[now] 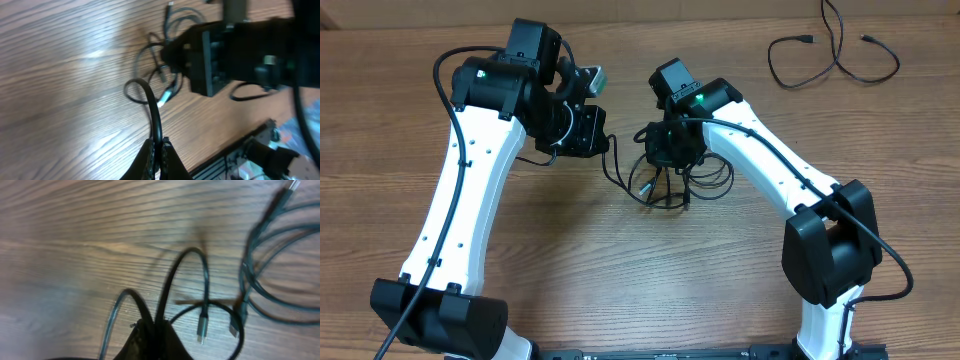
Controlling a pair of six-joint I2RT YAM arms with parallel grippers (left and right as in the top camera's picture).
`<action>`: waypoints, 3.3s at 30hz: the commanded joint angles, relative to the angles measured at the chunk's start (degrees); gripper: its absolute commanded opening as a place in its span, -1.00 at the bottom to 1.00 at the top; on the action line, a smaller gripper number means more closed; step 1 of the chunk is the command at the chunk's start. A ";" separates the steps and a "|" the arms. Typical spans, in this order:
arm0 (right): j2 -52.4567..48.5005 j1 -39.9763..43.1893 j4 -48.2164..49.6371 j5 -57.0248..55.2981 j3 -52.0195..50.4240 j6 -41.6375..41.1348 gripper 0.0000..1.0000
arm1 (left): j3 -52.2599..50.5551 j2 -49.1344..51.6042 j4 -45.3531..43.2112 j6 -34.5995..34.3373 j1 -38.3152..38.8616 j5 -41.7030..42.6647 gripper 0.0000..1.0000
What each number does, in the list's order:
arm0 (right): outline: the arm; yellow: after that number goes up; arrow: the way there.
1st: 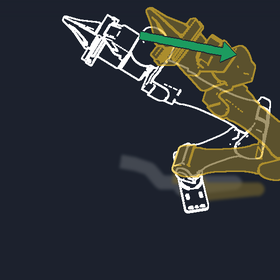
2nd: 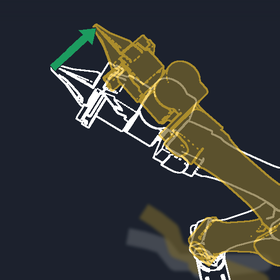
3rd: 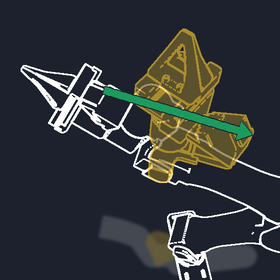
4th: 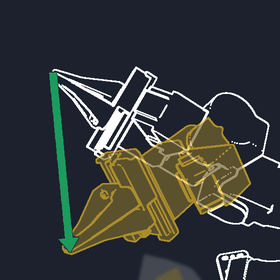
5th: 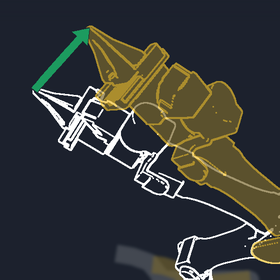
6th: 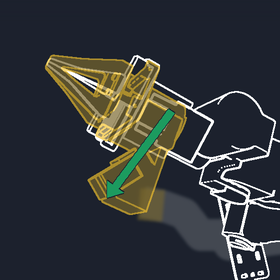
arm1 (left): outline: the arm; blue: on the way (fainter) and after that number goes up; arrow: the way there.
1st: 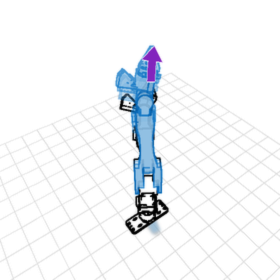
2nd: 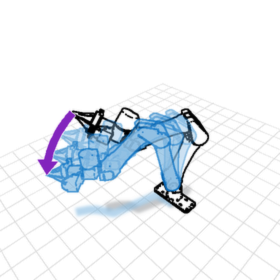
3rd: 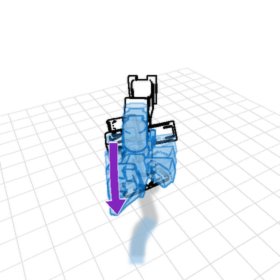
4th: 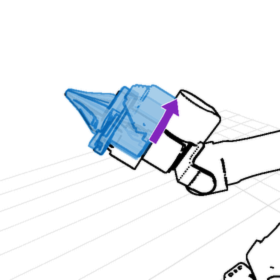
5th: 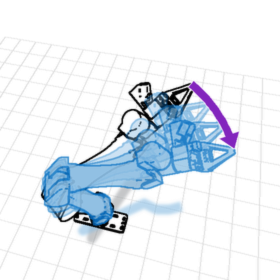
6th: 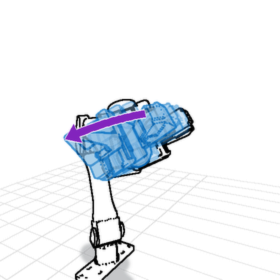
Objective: Untangle cables
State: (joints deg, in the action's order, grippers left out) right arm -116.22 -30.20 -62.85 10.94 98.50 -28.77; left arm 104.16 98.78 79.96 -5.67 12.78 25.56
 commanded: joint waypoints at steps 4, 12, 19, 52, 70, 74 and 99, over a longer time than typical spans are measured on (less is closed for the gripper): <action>0.26 1.44 -9.07 -15.82 6.03 -4.46 -0.93 | -0.20 -0.63 1.68 -11.87 0.11 -16.81 -0.92; 0.26 2.43 -25.81 -27.98 24.85 -4.46 -0.87 | -0.20 -0.59 3.02 -23.63 0.11 -29.70 -0.92; 0.28 2.43 -29.03 -30.97 32.48 -4.44 -0.59 | -0.20 -0.24 5.33 -30.56 0.00 -36.98 -0.92; 0.24 3.67 -21.86 -6.16 28.87 2.34 0.46 | 7.91 0.46 0.22 2.40 -0.57 11.96 -0.92; 0.15 3.69 -21.40 -2.27 28.17 6.54 0.91 | 16.70 0.52 11.23 -22.62 -7.26 -22.58 -0.20; 0.15 3.69 -20.98 -2.27 28.17 6.54 0.95 | 16.17 0.55 13.57 -21.53 -9.97 -23.50 0.92; 0.13 3.69 -20.65 -2.49 28.17 6.56 0.99 | -22.75 0.55 -6.99 -22.60 -15.23 -24.70 0.99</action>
State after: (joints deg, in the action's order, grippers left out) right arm -116.44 -26.61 -83.92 8.58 126.93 -22.46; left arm 83.79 99.46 73.73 -29.47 -0.62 1.43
